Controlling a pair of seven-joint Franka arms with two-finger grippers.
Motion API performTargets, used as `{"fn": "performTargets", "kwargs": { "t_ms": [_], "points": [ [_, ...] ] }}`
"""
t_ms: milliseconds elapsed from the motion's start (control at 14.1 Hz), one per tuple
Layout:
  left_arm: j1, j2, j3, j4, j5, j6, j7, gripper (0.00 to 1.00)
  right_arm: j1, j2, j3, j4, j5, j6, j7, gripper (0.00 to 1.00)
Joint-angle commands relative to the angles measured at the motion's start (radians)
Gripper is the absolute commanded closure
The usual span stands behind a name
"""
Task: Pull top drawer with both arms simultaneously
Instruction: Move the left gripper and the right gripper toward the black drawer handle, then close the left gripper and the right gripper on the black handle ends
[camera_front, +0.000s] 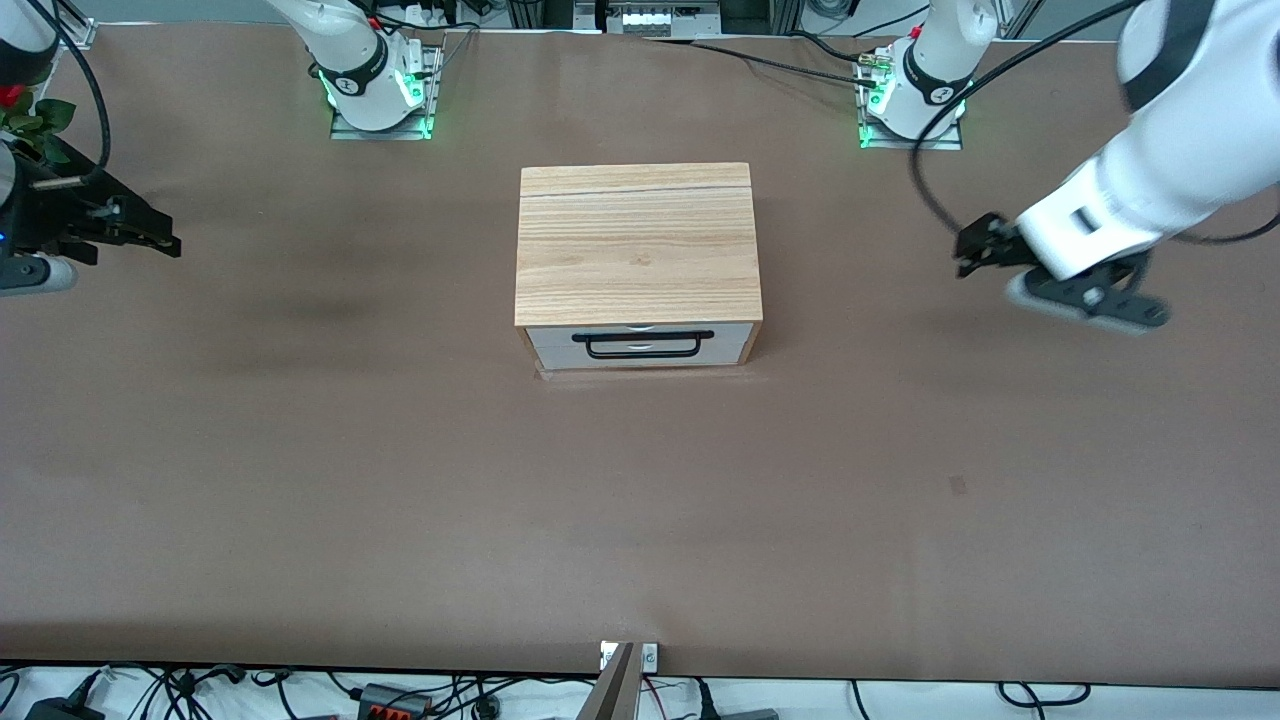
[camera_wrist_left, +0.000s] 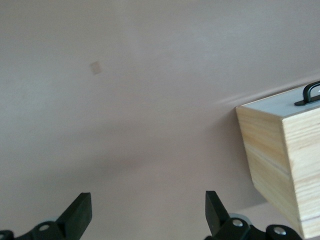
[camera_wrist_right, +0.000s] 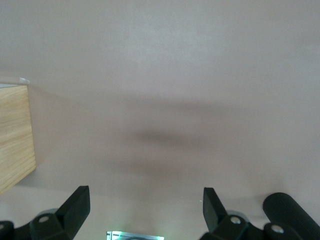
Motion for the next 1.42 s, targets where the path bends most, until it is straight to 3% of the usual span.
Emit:
{"fn": "performTargets", "kwargs": {
  "t_ms": [0, 354, 496, 638, 992, 1346],
  "points": [
    [-0.034, 0.103, 0.014, 0.114, 0.012, -0.024, 0.002, 0.0, -0.001, 0.07, 0.018, 0.019, 0.09, -0.055, -0.011, 0.0],
    [-0.065, 0.199, -0.001, 0.12, -0.014, 0.105, 0.001, 0.0, 0.071, 0.246, 0.018, 0.025, 0.425, -0.053, -0.012, 0.0],
    [-0.067, 0.248, -0.001, 0.12, -0.073, 0.133, 0.004, 0.0, 0.103, 0.304, 0.018, 0.022, 0.604, -0.003, -0.02, 0.0],
    [-0.067, 0.277, -0.001, 0.111, -0.244, 0.195, 0.004, 0.0, 0.146, 0.352, 0.018, 0.019, 0.747, 0.069, -0.08, 0.0],
    [-0.059, 0.405, -0.001, 0.109, -0.679, 0.208, 0.071, 0.0, 0.215, 0.472, 0.018, -0.006, 1.11, 0.203, -0.369, 0.0],
    [-0.062, 0.524, -0.001, 0.102, -0.961, 0.2, 0.312, 0.0, 0.3, 0.585, 0.018, -0.09, 1.526, 0.286, -0.658, 0.0]
  ]
}}
